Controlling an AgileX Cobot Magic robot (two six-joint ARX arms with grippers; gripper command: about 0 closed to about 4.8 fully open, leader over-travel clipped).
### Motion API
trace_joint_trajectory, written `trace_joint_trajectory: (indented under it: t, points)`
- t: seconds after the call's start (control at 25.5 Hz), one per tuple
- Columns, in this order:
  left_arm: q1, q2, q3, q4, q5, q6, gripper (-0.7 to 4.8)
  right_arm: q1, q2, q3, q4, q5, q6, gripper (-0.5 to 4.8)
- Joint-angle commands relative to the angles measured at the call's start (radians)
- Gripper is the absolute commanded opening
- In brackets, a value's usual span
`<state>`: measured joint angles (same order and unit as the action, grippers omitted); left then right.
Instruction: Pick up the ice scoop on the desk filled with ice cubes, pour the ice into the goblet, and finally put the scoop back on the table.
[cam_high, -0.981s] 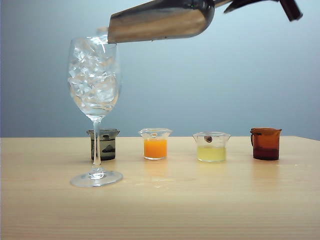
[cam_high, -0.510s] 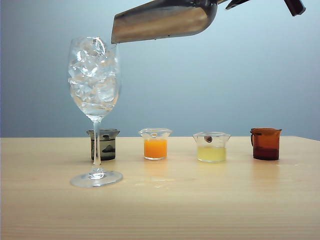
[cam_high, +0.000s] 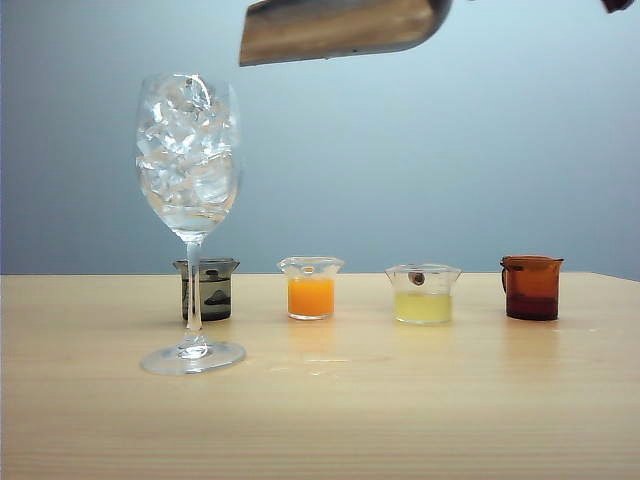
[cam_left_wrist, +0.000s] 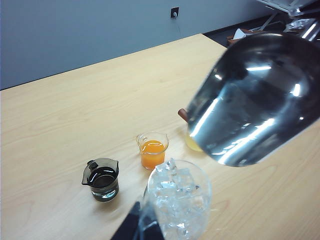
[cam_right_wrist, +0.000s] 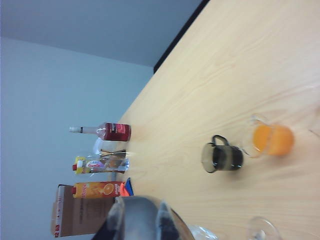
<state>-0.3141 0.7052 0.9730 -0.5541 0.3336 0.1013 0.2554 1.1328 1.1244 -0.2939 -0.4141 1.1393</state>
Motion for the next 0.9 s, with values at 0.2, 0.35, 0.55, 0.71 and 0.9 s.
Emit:
trace_joint_trajectory:
  t: [0.2,0.35,0.55,0.71,0.9]
  points:
    - [0.001,-0.002,0.005,0.01,0.007,0.004,-0.05,-0.139,-0.066,0.006,-0.176,-0.036,-0.138,-0.05]
    - [0.001,-0.002,0.005,0.011,0.007,0.004,-0.05,-0.216,-0.076,0.006,-0.231,-0.071,-0.199,-0.05]
    - [0.001,-0.002,0.005,0.011,0.008,0.004,-0.05,-0.344,-0.076,0.004,-0.336,-0.097,-0.328,-0.05]
    - [0.001,-0.002,0.005,0.011,0.008,0.004,-0.05,-0.424,-0.076,-0.017,-0.36,-0.105,-0.362,-0.05]
    - [0.001,-0.002,0.005,0.011,0.009,0.004,-0.05,-0.512,-0.076,-0.091,-0.357,-0.105,-0.411,-0.05]
